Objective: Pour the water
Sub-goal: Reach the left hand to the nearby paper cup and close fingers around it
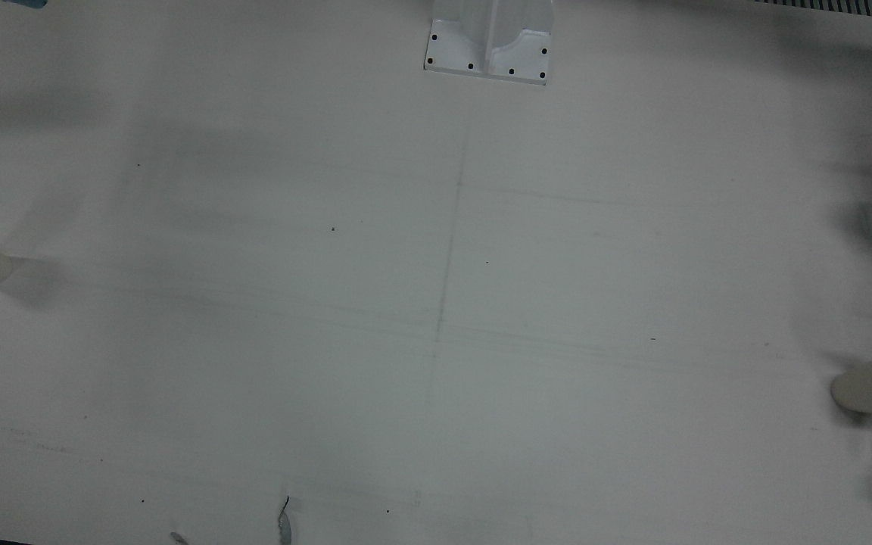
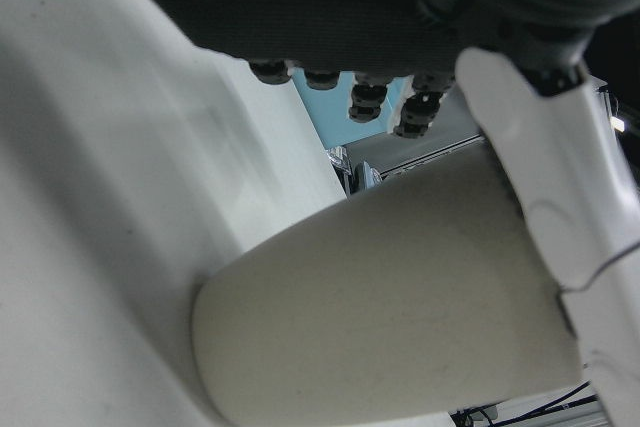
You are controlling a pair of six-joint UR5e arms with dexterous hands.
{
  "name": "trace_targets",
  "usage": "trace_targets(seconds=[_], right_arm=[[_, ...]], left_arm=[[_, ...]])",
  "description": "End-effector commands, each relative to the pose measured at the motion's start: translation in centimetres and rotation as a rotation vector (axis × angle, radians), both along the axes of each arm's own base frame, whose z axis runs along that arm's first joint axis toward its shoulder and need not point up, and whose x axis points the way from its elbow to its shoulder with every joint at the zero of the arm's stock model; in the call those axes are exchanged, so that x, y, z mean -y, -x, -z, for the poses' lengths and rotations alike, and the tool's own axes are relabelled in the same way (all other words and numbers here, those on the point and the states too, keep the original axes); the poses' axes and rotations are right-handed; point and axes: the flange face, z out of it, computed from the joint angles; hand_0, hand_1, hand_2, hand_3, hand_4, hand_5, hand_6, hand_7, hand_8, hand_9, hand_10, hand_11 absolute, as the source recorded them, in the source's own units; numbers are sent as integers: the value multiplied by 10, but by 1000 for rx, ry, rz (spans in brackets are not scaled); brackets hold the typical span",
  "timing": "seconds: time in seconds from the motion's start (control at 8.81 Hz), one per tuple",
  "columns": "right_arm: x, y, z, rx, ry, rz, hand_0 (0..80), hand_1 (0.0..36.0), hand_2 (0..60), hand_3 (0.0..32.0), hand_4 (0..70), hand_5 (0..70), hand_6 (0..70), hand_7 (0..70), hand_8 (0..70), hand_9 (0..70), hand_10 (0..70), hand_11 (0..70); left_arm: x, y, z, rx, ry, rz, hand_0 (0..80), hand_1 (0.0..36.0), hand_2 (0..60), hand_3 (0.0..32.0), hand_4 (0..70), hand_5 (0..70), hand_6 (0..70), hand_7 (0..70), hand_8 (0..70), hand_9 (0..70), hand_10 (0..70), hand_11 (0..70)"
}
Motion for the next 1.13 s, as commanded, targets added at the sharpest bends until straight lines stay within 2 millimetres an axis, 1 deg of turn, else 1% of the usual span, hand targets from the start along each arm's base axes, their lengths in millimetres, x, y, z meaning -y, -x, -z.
trace_targets(seconds=[0.0, 0.34, 0.45, 0.57, 0.91, 1.02], right_arm=[[0, 0, -1, 1, 1, 0, 486, 215, 256, 0, 0, 48, 86, 2, 7, 0, 0, 0], [-1, -1, -1, 2, 3, -1, 485, 215, 258, 0, 0, 49, 88, 5, 7, 0, 0, 0], [-1, -1, -1, 3, 3, -1, 486, 214, 256, 0, 0, 49, 88, 9, 7, 0, 0, 0], [-1, -1, -2, 3, 5, -1, 485, 214, 256, 0, 0, 48, 87, 6, 7, 0, 0, 0], [-3, -2, -4, 3, 9, 0, 484, 214, 247, 0, 0, 47, 77, 0, 5, 0, 0, 0], [-3, -2, -4, 3, 9, 0, 484, 214, 245, 0, 0, 47, 74, 0, 4, 0, 0, 0]], left_arm=[[-4, -8, -3, 2, 3, -18, 486, 70, 0, 0, 211, 0, 74, 60, 4, 0, 0, 1], [-4, -9, -2, -1, -1, -21, 445, 10, 0, 0, 203, 0, 63, 47, 2, 0, 0, 0], [-5, -14, -1, -2, -4, -30, 432, 2, 0, 0, 203, 0, 62, 45, 2, 0, 0, 0], [-5, -15, 0, -2, -4, -32, 456, 17, 0, 0, 200, 0, 62, 47, 2, 0, 0, 0], [-6, -18, 1, -9, -4, -37, 523, 107, 0, 0, 208, 0, 69, 55, 3, 0, 0, 4], [-5, -18, 1, -23, 6, -38, 583, 165, 0, 0, 203, 1, 74, 59, 4, 0, 0, 14]])
